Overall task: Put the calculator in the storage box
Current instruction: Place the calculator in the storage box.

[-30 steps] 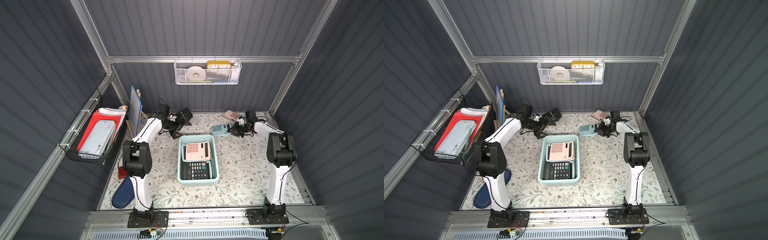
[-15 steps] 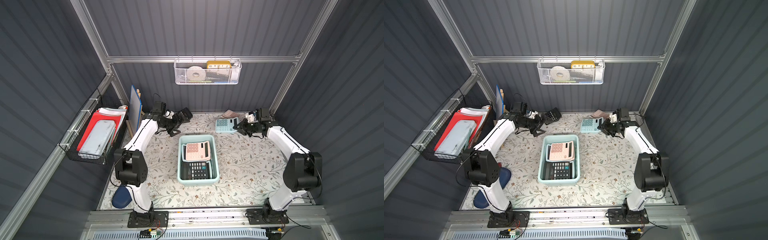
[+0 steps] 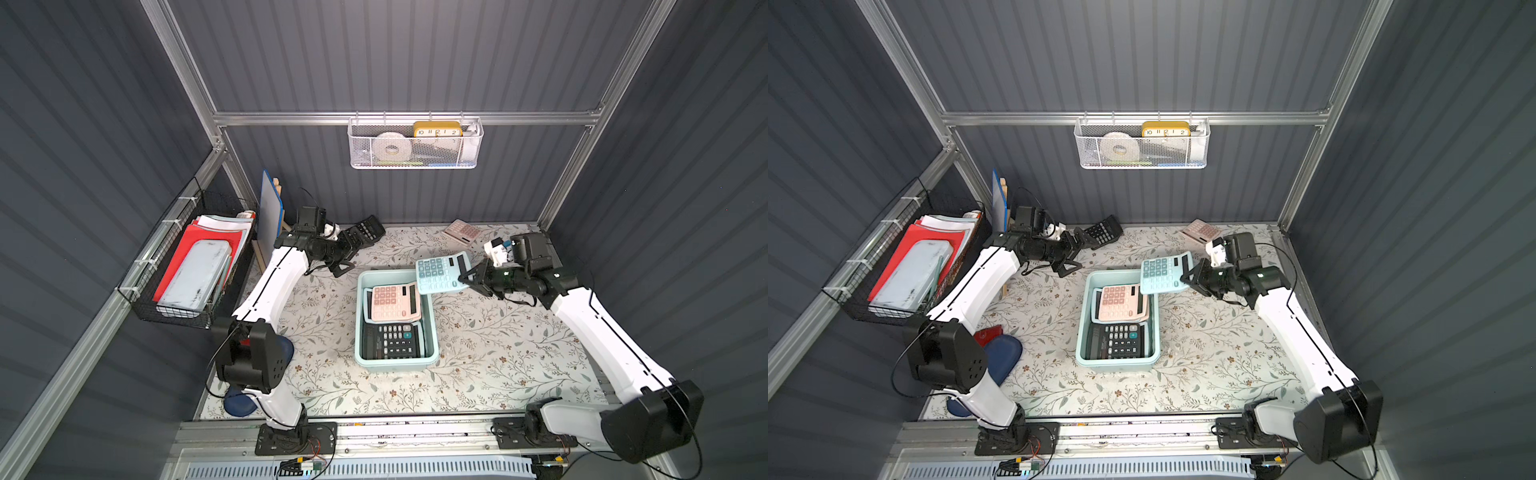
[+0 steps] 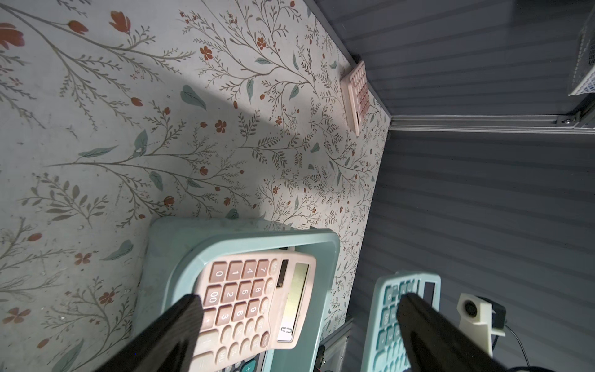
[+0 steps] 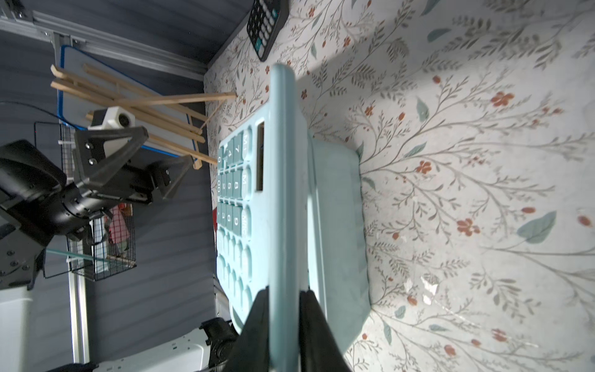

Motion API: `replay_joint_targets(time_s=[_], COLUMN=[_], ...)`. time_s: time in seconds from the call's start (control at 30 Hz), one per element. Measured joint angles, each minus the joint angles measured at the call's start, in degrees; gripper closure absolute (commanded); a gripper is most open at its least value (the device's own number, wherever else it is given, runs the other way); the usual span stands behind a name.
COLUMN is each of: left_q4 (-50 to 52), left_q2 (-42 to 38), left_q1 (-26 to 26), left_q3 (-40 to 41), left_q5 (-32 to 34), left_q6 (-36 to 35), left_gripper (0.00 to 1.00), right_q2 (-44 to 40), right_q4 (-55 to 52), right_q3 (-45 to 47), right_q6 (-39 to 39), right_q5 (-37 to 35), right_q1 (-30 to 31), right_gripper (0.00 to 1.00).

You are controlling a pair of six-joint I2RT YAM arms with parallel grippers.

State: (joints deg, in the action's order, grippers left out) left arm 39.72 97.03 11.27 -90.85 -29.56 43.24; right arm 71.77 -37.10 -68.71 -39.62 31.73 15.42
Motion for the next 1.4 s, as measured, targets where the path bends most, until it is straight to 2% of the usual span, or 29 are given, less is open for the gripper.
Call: replay_joint_targets(time_s=[0.4, 0.6, 0.9, 1.17, 1.2, 1.3, 1.4], left_q4=[-1.27, -1.60, -1.57, -2.16, -2.27, -2.43, -2.45], left_q2=[-1.79, -1.79, -1.79, -1.62, -1.62, -1.62, -1.62], left_q1=[0.00, 0.00, 0.00, 0.00, 0.00, 0.00, 0.00], left_q3=[3.04, 3.04, 3.06, 3.34, 3.34, 3.37, 3.37], left_q5=[0.28, 0.24, -0.28, -1.14, -1.27, -1.33, -1.31], left_q6=[0.85, 0.85, 0.81, 0.81, 0.81, 0.81, 0.81], left_gripper=[0.01, 0.01, 0.01, 0.01, 0.01, 0.01, 0.01], right_q2=[-1.55, 0.24, 6.49, 9.42, 9.94, 11.37, 12.57], right_q4=[-4.52, -5.20, -7.67, -11.56, -11.91, -12.98, -14.36], right_q3=[1.16, 0.81, -1.75, -6.03, -6.49, -7.58, -8.37], right_q6=[-3.48, -5.16, -7.13, -7.91, -7.91, -7.61, -6.64], right_q5=[-6.14, -10.01, -16.22, -20.98, -21.20, -21.51, -21.53], right_q1=[15.56, 21.99, 29.07, 32.63, 32.83, 33.09, 33.24], right_gripper=[1.00, 1.00, 1.00, 1.00, 0.98, 0.82, 0.74])
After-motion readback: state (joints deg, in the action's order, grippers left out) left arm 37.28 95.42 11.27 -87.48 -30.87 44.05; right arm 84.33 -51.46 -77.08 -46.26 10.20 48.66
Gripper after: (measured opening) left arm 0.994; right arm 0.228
